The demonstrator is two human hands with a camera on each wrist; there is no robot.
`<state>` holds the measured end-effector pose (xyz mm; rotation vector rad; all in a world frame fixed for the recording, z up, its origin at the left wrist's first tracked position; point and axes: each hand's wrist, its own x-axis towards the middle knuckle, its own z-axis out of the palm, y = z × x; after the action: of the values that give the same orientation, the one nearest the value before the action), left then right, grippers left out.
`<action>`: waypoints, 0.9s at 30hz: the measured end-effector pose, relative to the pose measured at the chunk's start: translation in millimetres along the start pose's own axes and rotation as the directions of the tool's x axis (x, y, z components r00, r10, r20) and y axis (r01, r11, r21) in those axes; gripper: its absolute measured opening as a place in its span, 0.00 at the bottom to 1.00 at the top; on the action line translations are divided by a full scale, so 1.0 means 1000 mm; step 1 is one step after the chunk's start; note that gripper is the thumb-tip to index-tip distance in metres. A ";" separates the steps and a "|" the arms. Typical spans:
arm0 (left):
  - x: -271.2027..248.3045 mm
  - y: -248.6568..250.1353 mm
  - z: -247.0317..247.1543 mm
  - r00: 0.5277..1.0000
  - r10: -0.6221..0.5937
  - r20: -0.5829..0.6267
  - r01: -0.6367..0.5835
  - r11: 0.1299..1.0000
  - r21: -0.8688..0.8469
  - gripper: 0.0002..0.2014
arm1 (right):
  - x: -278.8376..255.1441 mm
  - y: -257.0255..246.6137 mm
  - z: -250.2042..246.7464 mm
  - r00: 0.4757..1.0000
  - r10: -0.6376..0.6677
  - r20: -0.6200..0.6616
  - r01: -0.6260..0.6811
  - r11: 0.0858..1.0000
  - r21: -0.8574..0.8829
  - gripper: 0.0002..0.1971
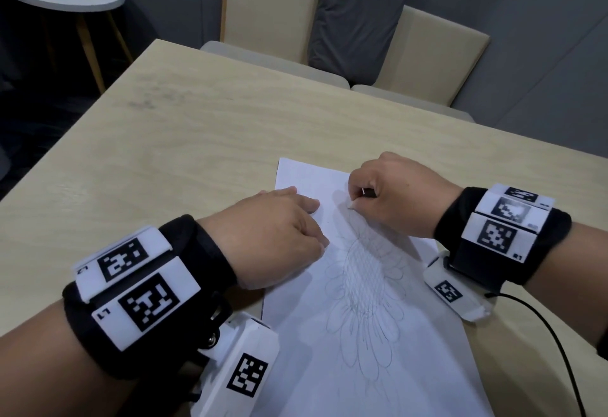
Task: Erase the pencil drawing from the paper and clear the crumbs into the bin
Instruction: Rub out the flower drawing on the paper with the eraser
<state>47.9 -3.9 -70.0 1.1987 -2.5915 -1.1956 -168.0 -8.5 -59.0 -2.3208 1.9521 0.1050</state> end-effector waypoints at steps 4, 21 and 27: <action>0.001 -0.001 0.000 1.000 -0.010 -0.001 0.010 1.000 -0.002 0.16 | 0.006 0.000 0.001 1.000 0.019 -0.011 -0.019 1.000 -0.007 0.06; 0.001 -0.001 0.001 1.000 -0.026 -0.002 0.026 1.000 -0.004 0.15 | -0.006 -0.001 0.001 0.999 -0.002 0.037 0.003 1.000 -0.016 0.06; 0.001 0.000 0.001 1.000 -0.017 0.002 0.017 1.000 0.007 0.16 | 0.005 0.000 0.005 0.999 0.020 -0.040 -0.022 0.999 -0.050 0.06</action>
<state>46.8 -4.1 -71.1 1.2244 -2.5945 -1.1926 -167.2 -12.4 -64.8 -2.3513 2.0155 0.1127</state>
